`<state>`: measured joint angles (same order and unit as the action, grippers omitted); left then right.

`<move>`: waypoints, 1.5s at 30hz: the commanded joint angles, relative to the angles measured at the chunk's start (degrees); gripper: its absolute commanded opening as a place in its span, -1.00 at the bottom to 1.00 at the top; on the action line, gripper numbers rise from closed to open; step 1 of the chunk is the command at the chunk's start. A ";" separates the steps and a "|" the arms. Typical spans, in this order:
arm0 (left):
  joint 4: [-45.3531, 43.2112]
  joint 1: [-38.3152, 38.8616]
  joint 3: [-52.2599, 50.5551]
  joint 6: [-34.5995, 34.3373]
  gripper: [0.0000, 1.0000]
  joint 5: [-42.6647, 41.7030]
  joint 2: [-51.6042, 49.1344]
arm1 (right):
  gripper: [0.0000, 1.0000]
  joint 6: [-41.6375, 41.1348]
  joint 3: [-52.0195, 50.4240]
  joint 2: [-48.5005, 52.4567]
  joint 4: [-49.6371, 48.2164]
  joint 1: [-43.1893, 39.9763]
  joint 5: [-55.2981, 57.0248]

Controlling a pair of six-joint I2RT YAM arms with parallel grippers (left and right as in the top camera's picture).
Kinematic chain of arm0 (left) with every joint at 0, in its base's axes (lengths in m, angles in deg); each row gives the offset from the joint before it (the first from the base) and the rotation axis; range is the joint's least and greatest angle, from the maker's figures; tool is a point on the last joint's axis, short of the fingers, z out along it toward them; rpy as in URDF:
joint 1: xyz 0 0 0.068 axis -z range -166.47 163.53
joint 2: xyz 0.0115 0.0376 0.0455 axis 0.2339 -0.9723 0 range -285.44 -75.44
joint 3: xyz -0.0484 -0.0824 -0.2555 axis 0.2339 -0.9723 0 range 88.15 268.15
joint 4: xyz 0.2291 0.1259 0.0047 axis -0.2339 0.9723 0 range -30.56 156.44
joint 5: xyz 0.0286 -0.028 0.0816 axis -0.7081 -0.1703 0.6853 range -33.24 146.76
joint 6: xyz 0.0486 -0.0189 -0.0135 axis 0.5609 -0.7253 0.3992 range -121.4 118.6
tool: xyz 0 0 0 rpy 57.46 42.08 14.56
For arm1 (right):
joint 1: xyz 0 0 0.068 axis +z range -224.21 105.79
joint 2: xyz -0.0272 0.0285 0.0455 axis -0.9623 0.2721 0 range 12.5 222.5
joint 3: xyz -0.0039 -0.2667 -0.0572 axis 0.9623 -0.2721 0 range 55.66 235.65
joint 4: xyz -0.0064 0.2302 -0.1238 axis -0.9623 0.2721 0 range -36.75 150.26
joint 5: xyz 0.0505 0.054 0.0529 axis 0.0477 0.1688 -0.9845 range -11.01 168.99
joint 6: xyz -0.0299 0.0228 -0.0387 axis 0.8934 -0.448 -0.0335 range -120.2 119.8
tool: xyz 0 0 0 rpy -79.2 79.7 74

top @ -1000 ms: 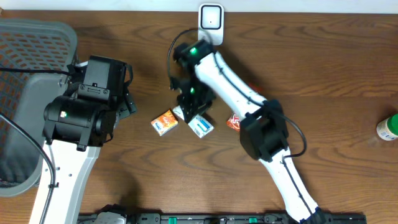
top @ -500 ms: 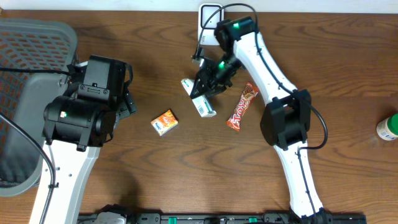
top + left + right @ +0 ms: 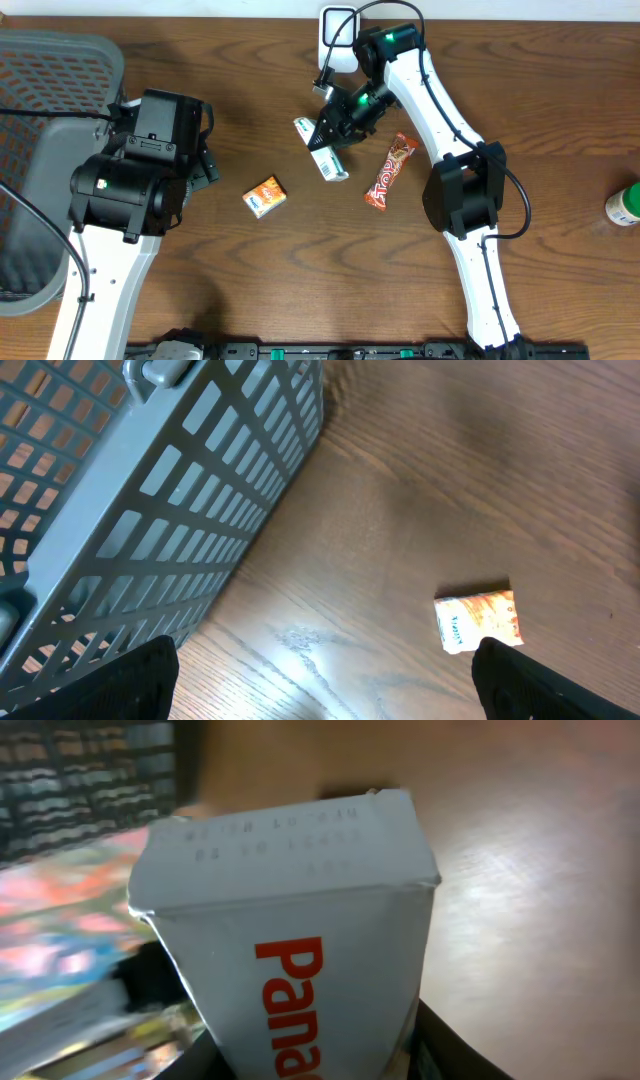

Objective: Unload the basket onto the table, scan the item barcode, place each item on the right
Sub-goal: 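Lift the Panadol box with the right gripper to the scanner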

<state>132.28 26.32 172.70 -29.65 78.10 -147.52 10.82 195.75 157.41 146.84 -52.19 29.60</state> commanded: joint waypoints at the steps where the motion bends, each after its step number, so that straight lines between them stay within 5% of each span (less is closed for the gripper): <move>1: 0.02 -0.31 -0.02 0.57 0.88 0.76 -0.26 | -0.29 -4.55 0.85 -0.81 -5.29 1.09 15.17; 8: 0.02 -0.31 -0.02 0.55 0.88 0.76 -0.26 | -0.24 -11.41 0.85 -0.79 -15.56 1.31 35.06; 21: 0.04 -0.31 -0.02 0.57 0.88 0.76 -0.26 | -0.30 -6.36 0.90 -0.79 -39.19 1.66 63.95; 34: 0.02 -0.31 -0.02 0.55 0.88 0.76 -0.26 | -0.29 24.09 0.85 3.78 -79.14 4.15 77.64; 41: 0.04 -0.31 -0.02 0.57 0.88 0.76 -0.26 | -0.24 45.48 0.85 13.51 -93.57 6.05 83.45; 45: 0.04 -0.31 -0.02 0.57 0.88 0.76 -0.26 | -0.21 49.46 0.79 15.54 -96.52 7.85 83.03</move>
<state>132.30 26.32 172.70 -29.63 78.10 -147.63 55.28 196.23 173.27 50.29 -46.16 112.57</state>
